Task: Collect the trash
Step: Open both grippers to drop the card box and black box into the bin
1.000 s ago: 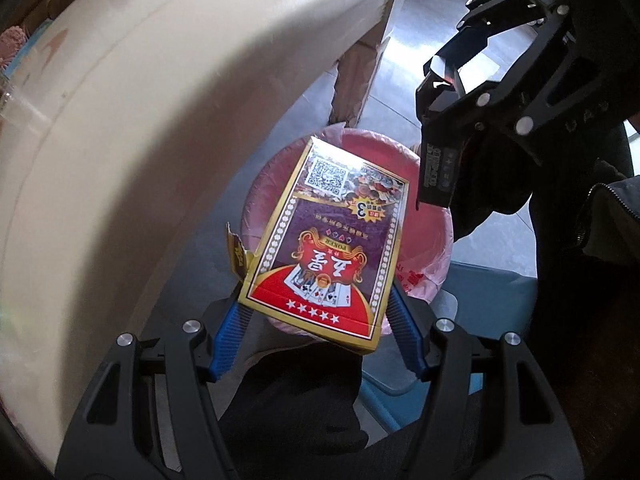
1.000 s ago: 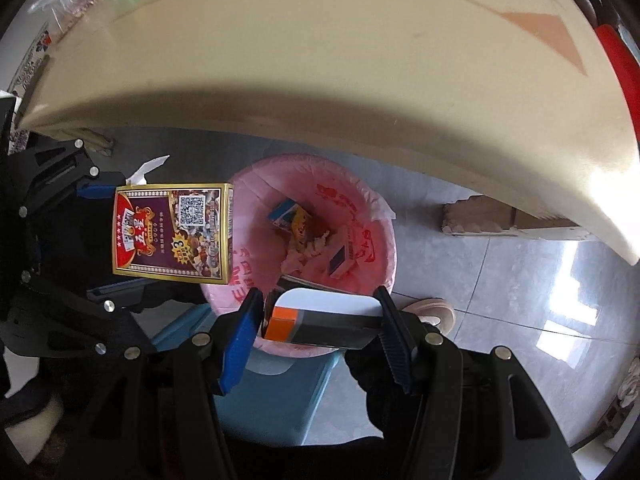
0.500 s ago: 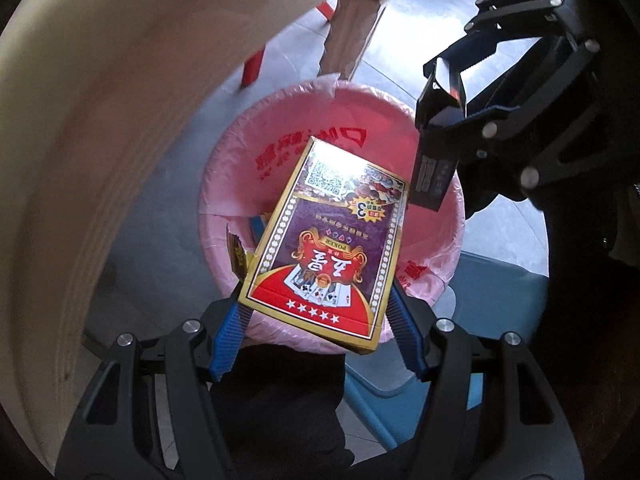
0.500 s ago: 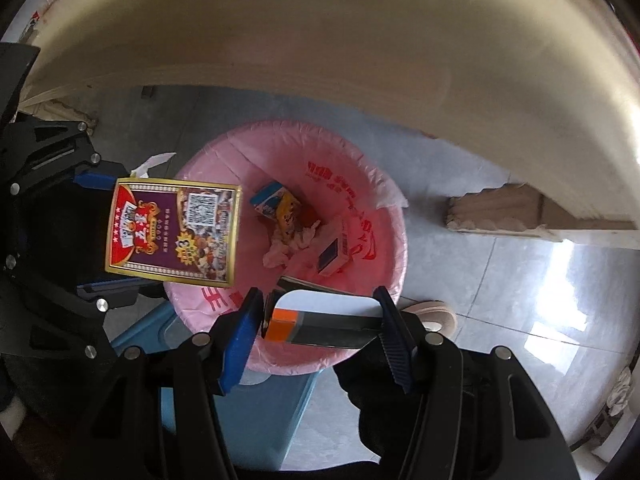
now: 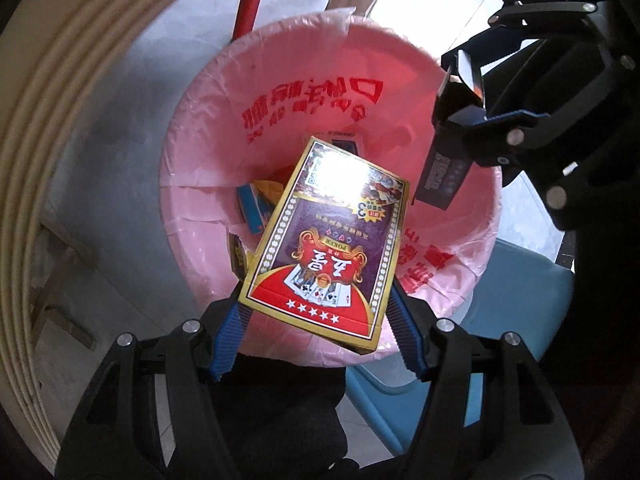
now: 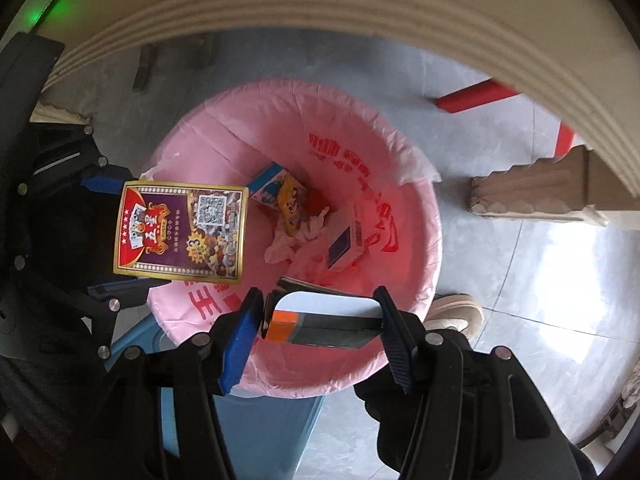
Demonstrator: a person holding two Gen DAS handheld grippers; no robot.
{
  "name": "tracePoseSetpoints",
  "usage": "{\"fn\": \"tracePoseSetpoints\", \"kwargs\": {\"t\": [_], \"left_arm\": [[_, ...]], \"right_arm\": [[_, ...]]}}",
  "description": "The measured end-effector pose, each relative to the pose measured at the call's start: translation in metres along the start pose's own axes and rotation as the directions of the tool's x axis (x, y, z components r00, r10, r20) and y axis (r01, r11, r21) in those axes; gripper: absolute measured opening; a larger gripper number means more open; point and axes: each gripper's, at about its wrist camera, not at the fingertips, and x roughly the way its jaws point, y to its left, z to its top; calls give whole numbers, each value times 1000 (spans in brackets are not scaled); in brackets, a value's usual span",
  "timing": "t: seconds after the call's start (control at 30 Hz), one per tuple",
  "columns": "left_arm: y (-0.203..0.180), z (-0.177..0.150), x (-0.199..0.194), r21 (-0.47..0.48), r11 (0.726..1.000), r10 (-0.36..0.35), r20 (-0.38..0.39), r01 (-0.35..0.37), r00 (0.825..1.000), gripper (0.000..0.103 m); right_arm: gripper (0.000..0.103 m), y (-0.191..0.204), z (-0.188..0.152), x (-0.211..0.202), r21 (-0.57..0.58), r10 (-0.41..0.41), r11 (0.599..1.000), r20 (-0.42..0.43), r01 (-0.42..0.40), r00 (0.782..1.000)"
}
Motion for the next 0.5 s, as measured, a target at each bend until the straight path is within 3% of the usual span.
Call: {"fn": "tracePoseSetpoints", "kwargs": {"t": [0.43,0.5], "left_arm": [[-3,19,34,0,1000,5,-56,-5,998,64],[-6,20,36,12,1000,19,-74,-18,997,68]], "right_arm": [[56,-10,4,21,5,25,1000,-11,-25,1000],[59,-10,4,21,-4,17,1000,-2,-17,1000]]}}
